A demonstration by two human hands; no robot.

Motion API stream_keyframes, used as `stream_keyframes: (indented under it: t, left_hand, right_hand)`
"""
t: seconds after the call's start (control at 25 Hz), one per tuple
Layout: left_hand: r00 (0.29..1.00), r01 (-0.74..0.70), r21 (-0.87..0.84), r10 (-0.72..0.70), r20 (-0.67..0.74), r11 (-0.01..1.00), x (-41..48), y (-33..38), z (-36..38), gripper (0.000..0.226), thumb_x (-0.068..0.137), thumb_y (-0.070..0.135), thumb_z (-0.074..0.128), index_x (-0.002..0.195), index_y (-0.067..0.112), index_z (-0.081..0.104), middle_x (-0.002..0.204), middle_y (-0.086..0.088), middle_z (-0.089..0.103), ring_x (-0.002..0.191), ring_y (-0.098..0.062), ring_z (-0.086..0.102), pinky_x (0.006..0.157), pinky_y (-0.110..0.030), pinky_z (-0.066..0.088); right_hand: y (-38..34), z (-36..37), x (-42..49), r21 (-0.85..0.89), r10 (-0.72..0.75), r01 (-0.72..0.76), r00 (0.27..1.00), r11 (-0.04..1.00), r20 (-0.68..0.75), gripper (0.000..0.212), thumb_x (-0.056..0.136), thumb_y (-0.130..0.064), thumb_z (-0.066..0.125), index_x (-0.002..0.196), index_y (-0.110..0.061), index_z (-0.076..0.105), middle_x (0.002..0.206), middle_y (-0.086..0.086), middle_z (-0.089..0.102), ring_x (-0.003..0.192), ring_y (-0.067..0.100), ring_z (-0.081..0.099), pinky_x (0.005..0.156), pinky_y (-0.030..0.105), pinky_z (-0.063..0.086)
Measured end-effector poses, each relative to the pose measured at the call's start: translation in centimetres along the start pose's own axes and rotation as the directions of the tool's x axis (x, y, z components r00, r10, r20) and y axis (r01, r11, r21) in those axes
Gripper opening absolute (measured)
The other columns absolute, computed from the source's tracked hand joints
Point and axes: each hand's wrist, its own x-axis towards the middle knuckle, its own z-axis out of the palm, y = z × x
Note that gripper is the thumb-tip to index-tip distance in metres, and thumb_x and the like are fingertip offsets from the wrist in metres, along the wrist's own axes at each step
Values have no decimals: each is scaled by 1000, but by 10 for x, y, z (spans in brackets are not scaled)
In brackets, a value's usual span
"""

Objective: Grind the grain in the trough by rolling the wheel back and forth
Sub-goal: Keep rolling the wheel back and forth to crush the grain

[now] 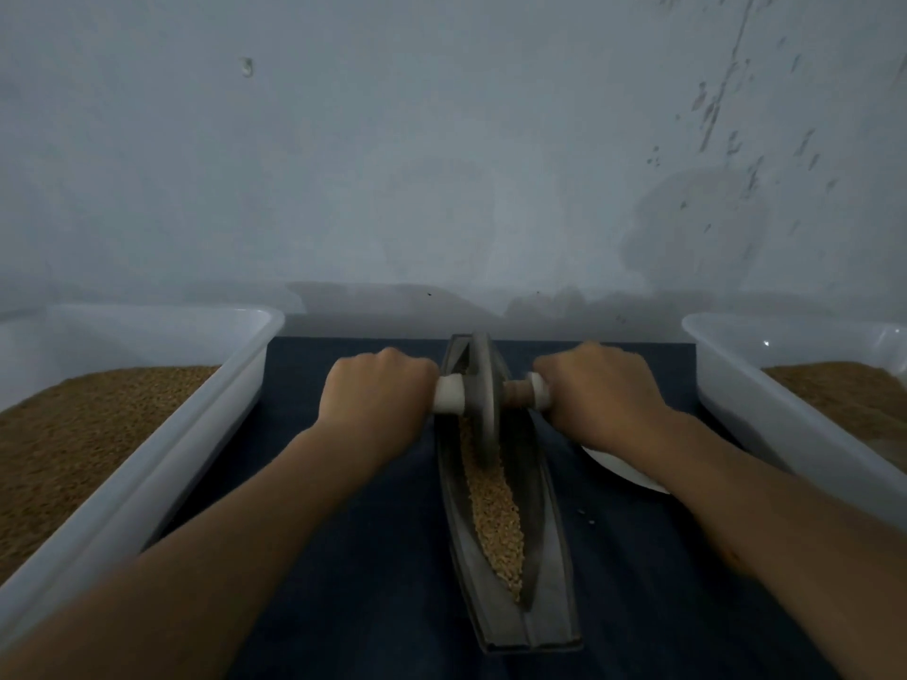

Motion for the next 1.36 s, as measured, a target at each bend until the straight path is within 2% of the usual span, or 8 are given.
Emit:
stream_keyframes:
  t: [0.12,0.32,0.52,0.64,0.8,1.0,1.2,1.36]
  left_hand:
    - [999,-43,24,43,-4,999,-37,4,-15,38,83,34,66,78,32,28,63,9,25,49,-12,22,48,-30,22]
    - [998,-66,68,66,-2,996,-52,12,-23,41,81,36,68,77,31,27,61,9,25,48,-10,19,45,-28,12]
    - [1000,24,78,-23,-11,997,7,9,-4,5,87,23,62,88,22,57,69,3,46,63,-23,55,53,-33,34]
    - [996,78,47,-79,37,996,24,6,-3,9,89,19,59,97,22,63,79,-1,56,73,-27,61,57,-34,37]
    - [999,10,2,-10,42,1000,-19,8,-13,9,87,28,63,89,26,54,67,7,33,58,-17,39,54,-33,33]
    - [998,-46,46,44,48,998,-65,15,-33,42,82,35,68,77,31,26,62,9,27,48,-10,22,44,-28,14]
    - [999,-34,78,33,6,996,-15,14,-14,9,87,27,63,90,26,55,66,5,33,59,-19,40,52,-34,33]
    - [999,14,88,-17,30,996,30,6,-5,9,89,22,61,97,24,64,79,0,57,72,-25,61,56,-35,40]
  right_hand:
    - [-1,-9,-48,-29,-62,60,995,998,-76,46,75,-34,70,65,-34,26,59,-13,33,51,12,35,46,24,17]
    - [1,-13,-73,-93,-32,28,999,995,-42,51,70,-35,73,65,-36,22,56,-11,40,47,4,29,45,23,8]
    - [-4,-1,-3,31,83,-85,995,996,59,19,86,-32,65,80,-34,48,83,-3,59,79,24,62,59,30,38]
    - [-7,-7,23,-5,80,-80,994,997,73,6,87,-28,67,90,-29,61,93,1,67,76,22,58,60,30,39]
    - [-5,-13,-26,0,13,-13,999,1000,36,30,80,-31,68,70,-33,39,73,-7,50,64,19,49,55,29,34]
    - [-3,-29,-76,-70,-79,76,996,995,-39,55,63,-32,75,61,-38,20,55,-13,31,46,5,25,44,23,9]
    - [-4,-3,-32,46,40,-41,999,998,28,23,82,-35,66,76,-34,44,74,-8,50,67,20,53,53,29,33]
    - [-3,5,19,42,81,-83,996,996,49,16,88,-31,62,80,-31,48,92,1,65,85,27,63,63,33,41]
